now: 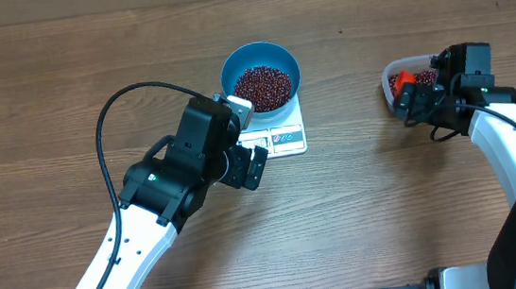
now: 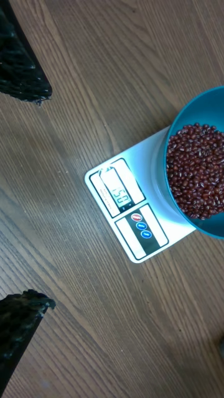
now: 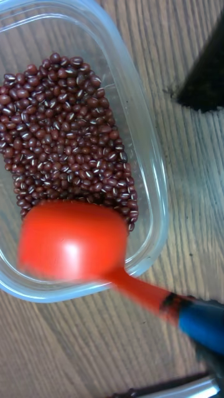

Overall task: Scoop item into bowl and weigh 150g on scale
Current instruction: 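Lower the scoop into the tub and open the right gripper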

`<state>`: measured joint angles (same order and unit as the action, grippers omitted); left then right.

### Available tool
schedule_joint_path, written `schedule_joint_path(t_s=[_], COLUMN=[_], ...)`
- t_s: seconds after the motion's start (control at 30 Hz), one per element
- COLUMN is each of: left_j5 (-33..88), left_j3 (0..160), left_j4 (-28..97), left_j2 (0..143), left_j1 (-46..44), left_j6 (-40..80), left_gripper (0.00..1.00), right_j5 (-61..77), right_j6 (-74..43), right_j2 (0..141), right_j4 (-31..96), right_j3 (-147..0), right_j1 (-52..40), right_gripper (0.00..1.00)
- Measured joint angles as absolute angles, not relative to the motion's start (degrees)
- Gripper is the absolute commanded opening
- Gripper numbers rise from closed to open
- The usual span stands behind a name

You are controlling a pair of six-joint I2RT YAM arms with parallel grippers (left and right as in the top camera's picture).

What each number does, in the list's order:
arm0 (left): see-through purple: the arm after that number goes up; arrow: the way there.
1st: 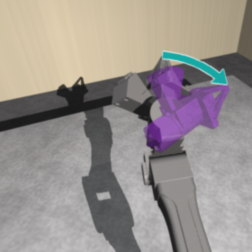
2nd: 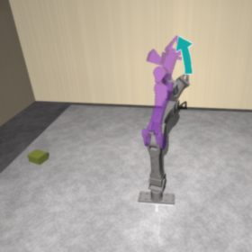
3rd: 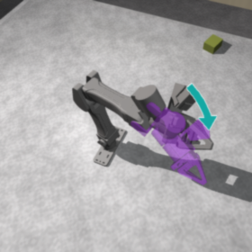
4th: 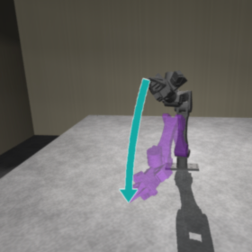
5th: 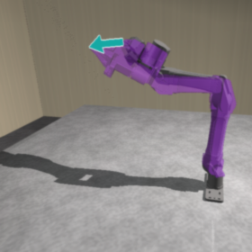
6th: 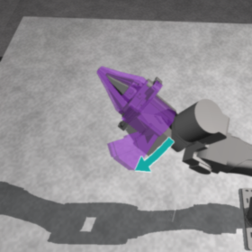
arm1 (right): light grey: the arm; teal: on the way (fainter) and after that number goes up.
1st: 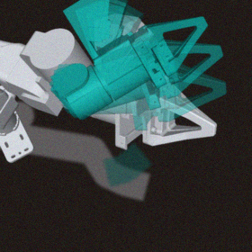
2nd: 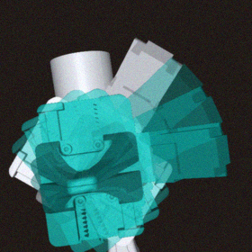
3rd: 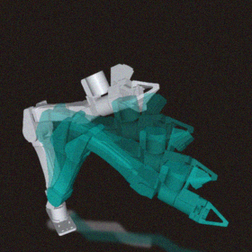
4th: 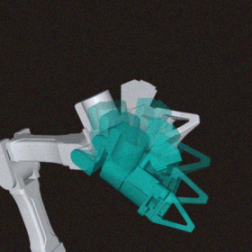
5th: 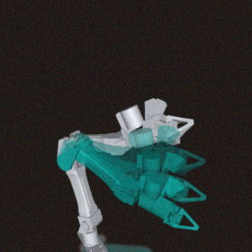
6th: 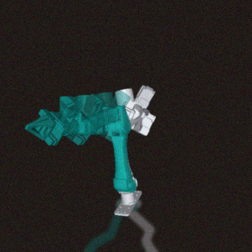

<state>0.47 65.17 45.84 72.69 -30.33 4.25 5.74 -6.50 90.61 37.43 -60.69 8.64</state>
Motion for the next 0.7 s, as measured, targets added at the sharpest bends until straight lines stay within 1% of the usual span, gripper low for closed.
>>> schedule_joint_path(t_s=[0.27, 0.67, 0.7], left_j5=[0.5, 0.5, 0.5], left_j3=[65.2, 65.2, 65.2], left_j4=[45.8, 45.8, 45.8], left_j2=[72.7, 72.7, 72.7], left_j1=[-30.3, -30.3, -30.3], left_j6=[4.3, 4.3, 4.3], left_gripper=[1.00, 0.99, 1.00], right_j5=[5.7, 5.8, 6.0], right_j6=[-6.4, -5.6, -4.8], right_j2=[90.6, 90.6, 90.6], right_j4=[39.9, 39.6, 39.4], right_j3=[-60.8, -61.0, -61.1], right_j1=[8.6, 8.6, 8.6], right_gripper=[1.00, 1.00, 0.90])
